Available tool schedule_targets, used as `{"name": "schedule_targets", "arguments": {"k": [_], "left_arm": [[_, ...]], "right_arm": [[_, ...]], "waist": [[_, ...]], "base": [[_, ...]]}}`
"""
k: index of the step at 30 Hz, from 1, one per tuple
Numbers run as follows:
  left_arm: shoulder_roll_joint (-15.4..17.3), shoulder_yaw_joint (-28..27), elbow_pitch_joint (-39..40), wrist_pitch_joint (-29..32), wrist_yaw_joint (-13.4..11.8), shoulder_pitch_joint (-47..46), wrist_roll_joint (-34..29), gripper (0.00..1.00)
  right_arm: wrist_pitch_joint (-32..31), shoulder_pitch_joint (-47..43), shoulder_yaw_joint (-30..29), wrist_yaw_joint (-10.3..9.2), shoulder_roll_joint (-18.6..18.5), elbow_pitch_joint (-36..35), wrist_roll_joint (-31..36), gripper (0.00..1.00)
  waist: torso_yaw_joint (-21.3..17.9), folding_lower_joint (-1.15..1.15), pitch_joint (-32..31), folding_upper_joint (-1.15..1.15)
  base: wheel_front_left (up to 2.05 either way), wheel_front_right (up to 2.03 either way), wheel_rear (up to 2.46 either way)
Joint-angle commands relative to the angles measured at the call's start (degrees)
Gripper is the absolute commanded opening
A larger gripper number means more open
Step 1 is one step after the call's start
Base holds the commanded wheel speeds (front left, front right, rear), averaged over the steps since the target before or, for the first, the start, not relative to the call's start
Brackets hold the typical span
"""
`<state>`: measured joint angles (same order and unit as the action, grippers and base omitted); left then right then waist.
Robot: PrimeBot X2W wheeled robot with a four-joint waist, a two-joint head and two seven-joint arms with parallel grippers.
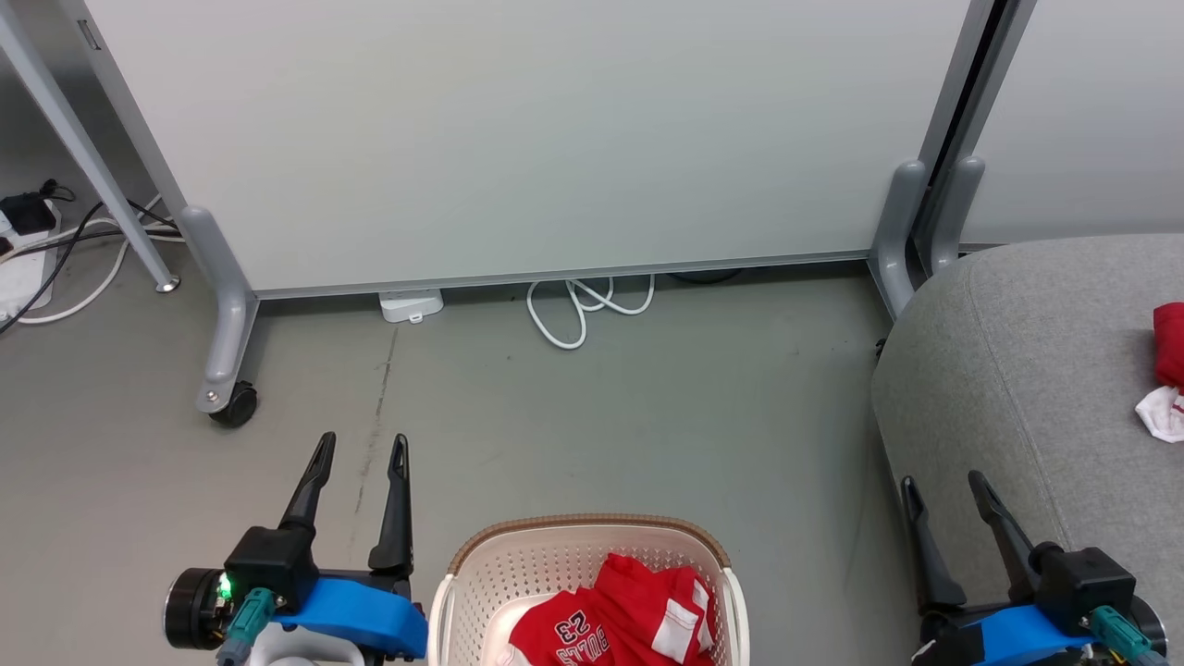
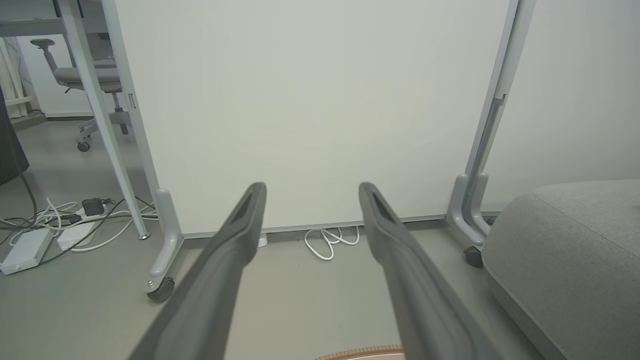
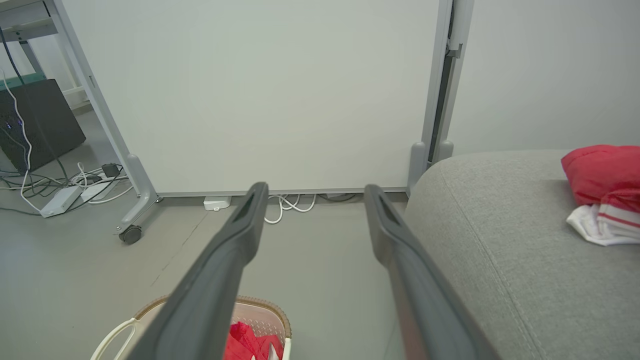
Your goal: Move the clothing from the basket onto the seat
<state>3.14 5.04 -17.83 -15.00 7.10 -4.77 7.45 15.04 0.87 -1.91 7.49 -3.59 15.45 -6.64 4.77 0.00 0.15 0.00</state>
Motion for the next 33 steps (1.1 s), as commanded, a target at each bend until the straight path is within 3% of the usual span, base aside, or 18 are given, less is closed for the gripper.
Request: {"name": "schedule_targets", "arguments": {"k": [1, 16, 33], "left_arm": [[-0.17, -0.15, -0.05, -0.27, 0.23, 0.34, -0.43, 1.00], [-0.25, 1.44, -1.39, -0.27, 0.46, -1.67, -1.53, 1.00], [4.96, 21.79, -14.70, -0.28, 0.39, -16.48, 1.21, 1.00]], "right_arm": [[0.22, -0.72, 0.04, 0.01, 0.20, 0.09, -0.24, 1.00], [0.22, 0.33, 0.15, 0.01, 0.39, 0.19, -0.20, 1.00], [0.22, 9.33, 3.12, 0.01, -2.43, -1.49, 0.14, 1.00]], "waist": [[0.01, 0.00, -0.02, 0.00], [-0.18, 0.00, 0.46, 0.00], [-5.32, 0.00, 10.16, 0.00]], "base": [[0.00, 0.00, 0.00], [0.00, 0.00, 0.00], [0.00, 0.00, 0.00]]}}
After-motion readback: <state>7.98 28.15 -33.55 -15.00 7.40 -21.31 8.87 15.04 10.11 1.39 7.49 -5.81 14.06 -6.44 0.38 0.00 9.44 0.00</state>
